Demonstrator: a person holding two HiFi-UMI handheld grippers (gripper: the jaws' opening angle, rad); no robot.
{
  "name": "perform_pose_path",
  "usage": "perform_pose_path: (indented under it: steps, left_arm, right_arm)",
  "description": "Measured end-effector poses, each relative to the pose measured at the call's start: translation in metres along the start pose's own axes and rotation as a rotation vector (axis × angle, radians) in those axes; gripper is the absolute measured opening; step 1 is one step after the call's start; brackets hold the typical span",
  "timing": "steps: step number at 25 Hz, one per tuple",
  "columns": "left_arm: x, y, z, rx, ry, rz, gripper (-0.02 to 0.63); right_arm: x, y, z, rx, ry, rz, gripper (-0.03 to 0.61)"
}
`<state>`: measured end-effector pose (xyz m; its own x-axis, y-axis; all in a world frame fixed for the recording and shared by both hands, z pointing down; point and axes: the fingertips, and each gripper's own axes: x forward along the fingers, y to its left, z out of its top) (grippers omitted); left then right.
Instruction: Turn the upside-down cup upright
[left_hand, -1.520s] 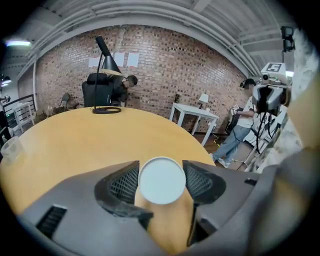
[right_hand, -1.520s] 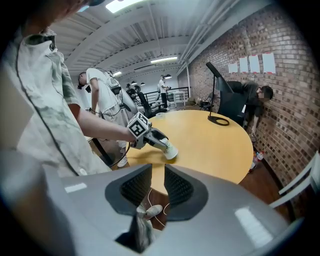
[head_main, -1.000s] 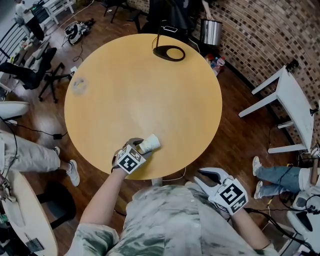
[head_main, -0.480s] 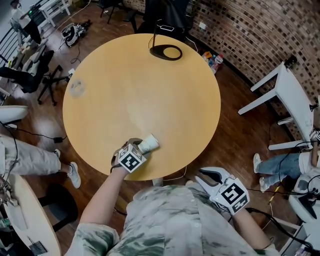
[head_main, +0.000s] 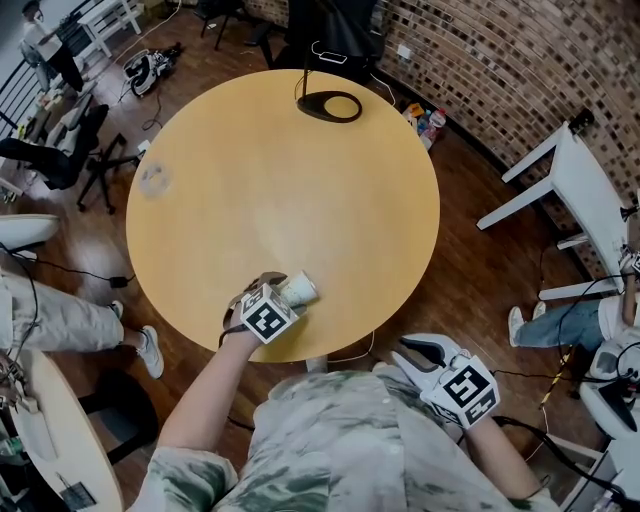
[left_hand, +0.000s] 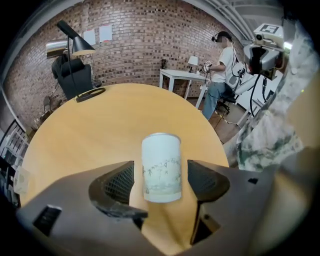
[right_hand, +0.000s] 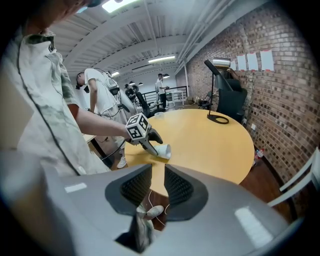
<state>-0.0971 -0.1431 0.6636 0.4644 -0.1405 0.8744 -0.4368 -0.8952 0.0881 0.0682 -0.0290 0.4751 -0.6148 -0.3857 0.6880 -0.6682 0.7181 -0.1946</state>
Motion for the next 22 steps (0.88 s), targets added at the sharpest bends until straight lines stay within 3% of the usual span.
perform_pose_path:
  steps: [5, 8, 11, 14, 22]
  left_arm:
    - [0.018, -0.004, 0.015, 0.027, 0.140, -0.017, 0.342]
    - [0.029, -0.002, 0.016, 0.055, 0.226, 0.015, 0.340]
    - [0.031, -0.005, 0.019, 0.070, 0.240, 0.036, 0.308]
    - [0.025, -0.001, 0.030, 0.053, 0.145, 0.063, 0.298]
    - [0.003, 0.018, 0.055, -0.139, -0.304, 0.125, 0.293]
  right_arm:
    - [0.000, 0.002, -0.001, 0.000, -0.004, 0.002, 0.078]
    - [-0.003, -0.001, -0.007, 0.003, -0.003, -0.003, 0.078]
    - [-0.009, -0.005, -0.015, 0.015, 0.003, -0.009, 0.078]
    - [-0.012, -0.005, -0.020, 0.023, 0.008, -0.012, 0.078]
    - [-0.008, 0.004, -0.020, 0.016, 0.035, -0.008, 0.078]
